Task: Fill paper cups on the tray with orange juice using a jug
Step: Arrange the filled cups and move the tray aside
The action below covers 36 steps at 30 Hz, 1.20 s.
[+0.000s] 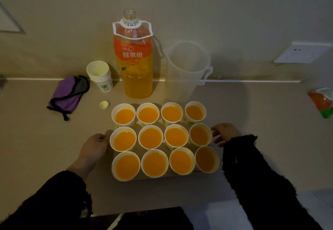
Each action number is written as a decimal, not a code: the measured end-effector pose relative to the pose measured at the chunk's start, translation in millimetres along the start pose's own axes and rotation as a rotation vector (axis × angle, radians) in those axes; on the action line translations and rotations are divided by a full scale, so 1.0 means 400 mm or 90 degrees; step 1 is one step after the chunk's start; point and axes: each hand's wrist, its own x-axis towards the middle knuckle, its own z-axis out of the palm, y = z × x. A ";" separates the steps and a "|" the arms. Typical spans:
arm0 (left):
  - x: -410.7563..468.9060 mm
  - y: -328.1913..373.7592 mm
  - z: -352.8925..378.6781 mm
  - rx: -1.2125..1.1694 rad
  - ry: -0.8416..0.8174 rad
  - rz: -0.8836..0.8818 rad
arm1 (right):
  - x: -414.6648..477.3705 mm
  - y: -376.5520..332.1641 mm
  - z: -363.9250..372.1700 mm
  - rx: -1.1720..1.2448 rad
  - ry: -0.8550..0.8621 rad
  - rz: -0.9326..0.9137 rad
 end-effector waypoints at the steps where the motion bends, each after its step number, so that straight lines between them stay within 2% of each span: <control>1: 0.001 -0.002 0.000 0.001 -0.002 -0.004 | -0.009 -0.010 -0.002 -0.012 0.006 -0.020; 5: 0.002 -0.003 0.001 -0.002 -0.004 -0.006 | -0.034 -0.033 -0.005 -0.182 0.004 -0.118; 8: 0.007 -0.007 -0.003 0.006 0.006 -0.008 | -0.034 -0.034 -0.001 -0.224 0.011 -0.138; 21: 0.003 -0.017 -0.002 0.006 0.009 0.005 | -0.039 -0.019 0.016 -0.118 0.060 -0.113; 32: -0.006 -0.021 0.008 -0.001 0.005 -0.002 | -0.044 -0.025 0.016 -0.166 0.062 -0.124; 36: -0.004 -0.025 0.013 0.033 0.019 -0.021 | -0.030 -0.016 0.001 -0.091 0.046 -0.100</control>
